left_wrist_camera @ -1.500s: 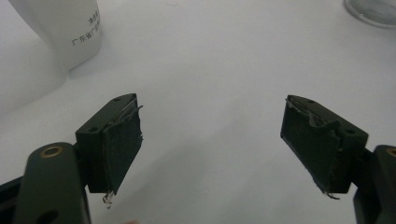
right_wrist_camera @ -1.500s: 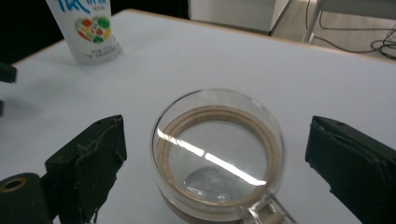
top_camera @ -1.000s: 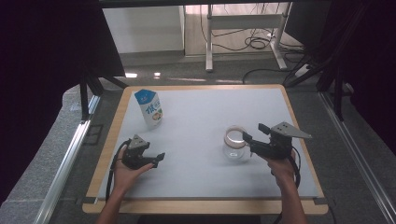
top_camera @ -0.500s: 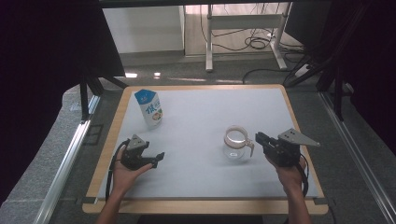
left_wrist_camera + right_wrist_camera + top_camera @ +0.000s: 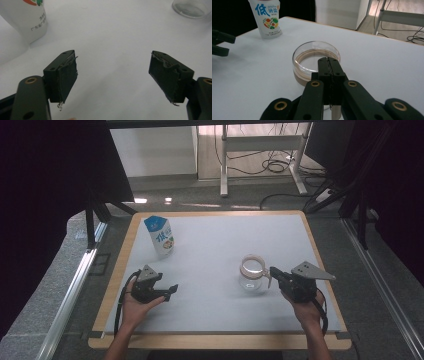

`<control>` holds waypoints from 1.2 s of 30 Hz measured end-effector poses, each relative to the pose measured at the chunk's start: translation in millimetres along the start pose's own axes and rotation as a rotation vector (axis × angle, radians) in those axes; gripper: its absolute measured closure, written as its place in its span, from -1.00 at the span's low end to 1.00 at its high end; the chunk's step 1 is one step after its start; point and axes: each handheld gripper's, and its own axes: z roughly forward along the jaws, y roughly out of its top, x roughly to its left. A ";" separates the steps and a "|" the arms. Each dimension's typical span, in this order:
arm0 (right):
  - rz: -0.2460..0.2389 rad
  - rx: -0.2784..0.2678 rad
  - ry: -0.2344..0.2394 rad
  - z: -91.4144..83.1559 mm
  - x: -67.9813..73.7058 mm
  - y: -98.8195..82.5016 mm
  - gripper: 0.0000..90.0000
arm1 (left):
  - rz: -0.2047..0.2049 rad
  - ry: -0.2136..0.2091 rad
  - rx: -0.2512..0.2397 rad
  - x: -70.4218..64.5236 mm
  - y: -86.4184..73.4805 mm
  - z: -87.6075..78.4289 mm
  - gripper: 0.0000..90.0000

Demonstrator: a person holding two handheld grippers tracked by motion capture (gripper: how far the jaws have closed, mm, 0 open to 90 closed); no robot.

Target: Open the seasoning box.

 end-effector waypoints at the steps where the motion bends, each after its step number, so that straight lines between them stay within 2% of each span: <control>1: -0.003 0.003 -0.003 1.4 0.1 -0.6 1.00 | -0.003 -0.002 -0.001 -0.1 -0.3 0.0 -0.50; 6: 0.000 0.016 -0.028 13.1 -3.7 -2.6 1.00 | -0.009 -0.008 0.002 -0.3 -1.2 1.3 -0.48; 10: 0.005 0.024 -0.031 17.6 -7.3 -4.8 1.00 | -0.014 -0.035 0.007 -0.6 -2.8 -0.2 -0.37; 16: 0.007 0.027 -0.032 19.1 -9.3 -6.4 1.00 | -0.034 -0.033 -0.005 0.6 -3.6 -0.4 -0.38; 18: 0.008 0.027 -0.032 19.7 -9.1 -7.1 1.00 | -0.029 -0.024 -0.015 -0.9 -3.4 0.2 -0.37; 19: 0.006 0.033 -0.031 21.0 -8.5 -8.3 1.00 | -0.023 -0.017 -0.022 -2.2 -3.4 0.6 -0.28; 21: 0.004 0.032 -0.030 21.8 -7.4 -9.2 1.00 | -0.016 -0.013 -0.028 -4.3 -3.1 2.1 -0.25; 27: 0.011 0.026 -0.032 20.2 -8.8 -10.6 1.00 | -0.017 -0.032 -0.022 -6.9 -2.9 7.6 -0.24; 31: 0.024 0.022 -0.033 18.6 -10.4 -11.8 1.00 | -0.017 -0.046 -0.033 -7.2 -2.1 7.9 -0.14; 33: 0.019 0.041 -0.050 19.3 -11.0 -13.6 1.00 | -0.018 -0.051 -0.039 -7.6 -1.7 8.0 -0.09; 36: 0.033 0.012 -0.049 17.8 -13.0 -15.4 0.99 | -0.014 -0.058 -0.038 -8.1 -1.1 8.8 -0.02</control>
